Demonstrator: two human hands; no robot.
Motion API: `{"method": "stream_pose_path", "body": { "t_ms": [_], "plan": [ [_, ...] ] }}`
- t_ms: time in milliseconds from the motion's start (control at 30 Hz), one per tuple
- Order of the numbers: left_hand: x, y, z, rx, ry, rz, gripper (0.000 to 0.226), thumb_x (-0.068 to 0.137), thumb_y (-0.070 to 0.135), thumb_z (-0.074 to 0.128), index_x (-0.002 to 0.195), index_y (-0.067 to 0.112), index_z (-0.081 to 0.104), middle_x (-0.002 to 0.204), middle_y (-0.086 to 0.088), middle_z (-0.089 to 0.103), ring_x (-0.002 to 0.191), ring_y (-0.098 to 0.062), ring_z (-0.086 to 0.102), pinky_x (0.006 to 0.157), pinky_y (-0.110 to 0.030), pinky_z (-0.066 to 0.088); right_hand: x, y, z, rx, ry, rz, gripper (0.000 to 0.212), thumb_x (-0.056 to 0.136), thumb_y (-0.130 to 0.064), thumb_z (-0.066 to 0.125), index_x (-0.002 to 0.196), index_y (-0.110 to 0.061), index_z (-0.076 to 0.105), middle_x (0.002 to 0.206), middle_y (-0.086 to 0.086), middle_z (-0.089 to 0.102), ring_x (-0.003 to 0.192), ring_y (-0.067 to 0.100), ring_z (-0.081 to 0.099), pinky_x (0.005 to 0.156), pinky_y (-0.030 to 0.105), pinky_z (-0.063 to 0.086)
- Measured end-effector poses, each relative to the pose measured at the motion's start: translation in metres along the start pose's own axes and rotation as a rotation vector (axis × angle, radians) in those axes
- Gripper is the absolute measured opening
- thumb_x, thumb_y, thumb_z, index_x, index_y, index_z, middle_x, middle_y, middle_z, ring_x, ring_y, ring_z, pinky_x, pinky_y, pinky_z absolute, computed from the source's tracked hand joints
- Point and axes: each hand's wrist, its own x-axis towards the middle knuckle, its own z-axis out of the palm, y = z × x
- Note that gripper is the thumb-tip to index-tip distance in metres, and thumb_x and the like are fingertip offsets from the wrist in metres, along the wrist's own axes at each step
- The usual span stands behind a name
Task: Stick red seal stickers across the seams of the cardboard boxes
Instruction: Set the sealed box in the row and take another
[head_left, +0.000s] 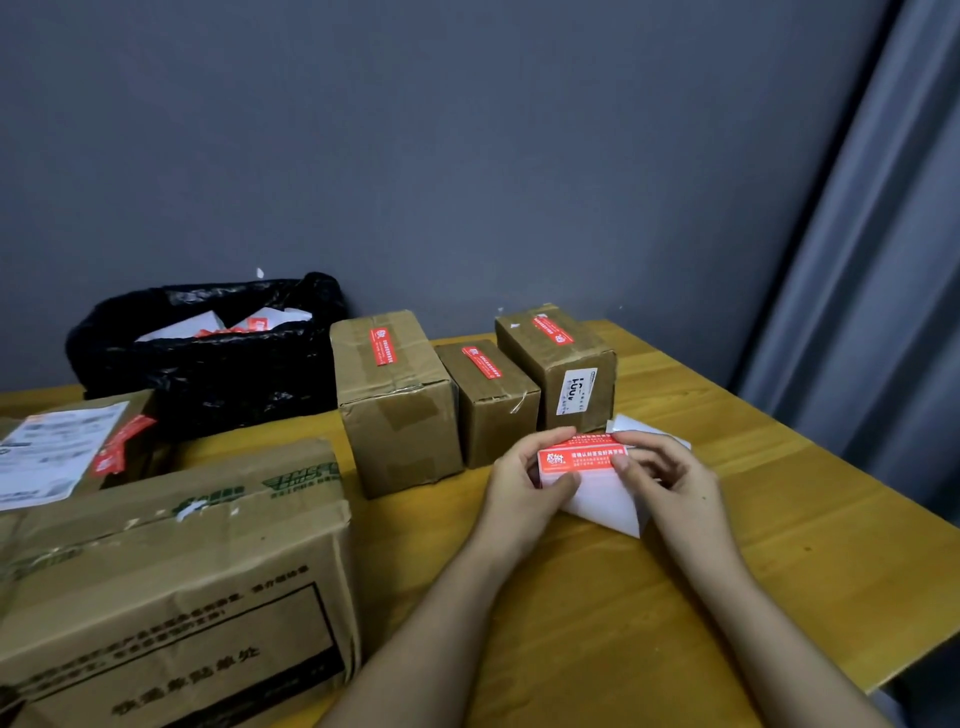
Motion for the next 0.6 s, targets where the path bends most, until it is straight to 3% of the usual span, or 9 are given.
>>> {"method": "stream_pose_path", "body": {
  "t_ms": [233, 400, 600],
  "plan": [
    [-0.0007, 0.0008, 0.0004, -0.007, -0.006, 0.010, 0.041, 0.085, -0.008, 0.061, 0.120, 0.014, 0.058, 0.112, 0.000, 0.062, 0.095, -0.002, 0.061, 0.080, -0.014, 0.051, -0.0018, -0.0034, 0.0005, -0.001, 0.011, -0.029, 0.015, 0.087, -0.004, 0.066, 0.096, -0.016, 0.068, 0.083, -0.001, 0.073, 0.081, 0.007, 0.068, 0.072, 0.019, 0.054],
    [0.0000, -0.0010, 0.0015, -0.015, 0.011, 0.004, 0.043, 0.085, -0.009, 0.061, 0.119, 0.016, 0.058, 0.115, -0.003, 0.063, 0.097, -0.006, 0.061, 0.080, -0.014, 0.051, -0.0019, -0.0052, 0.0036, -0.077, 0.018, -0.082, 0.021, 0.087, 0.002, 0.064, 0.090, -0.019, 0.066, 0.083, -0.018, 0.068, 0.075, -0.004, 0.061, 0.067, 0.010, 0.047],
    [-0.0002, -0.0015, 0.0016, 0.014, 0.002, 0.023, 0.049, 0.083, -0.008, 0.064, 0.127, 0.011, 0.055, 0.114, 0.004, 0.060, 0.096, 0.001, 0.059, 0.078, -0.010, 0.049, -0.0024, 0.0007, 0.0014, -0.392, 0.105, -0.279, 0.023, 0.081, -0.002, 0.072, 0.088, -0.024, 0.068, 0.101, -0.009, 0.056, 0.102, 0.006, 0.055, 0.088, 0.014, 0.040]
  ]
}}
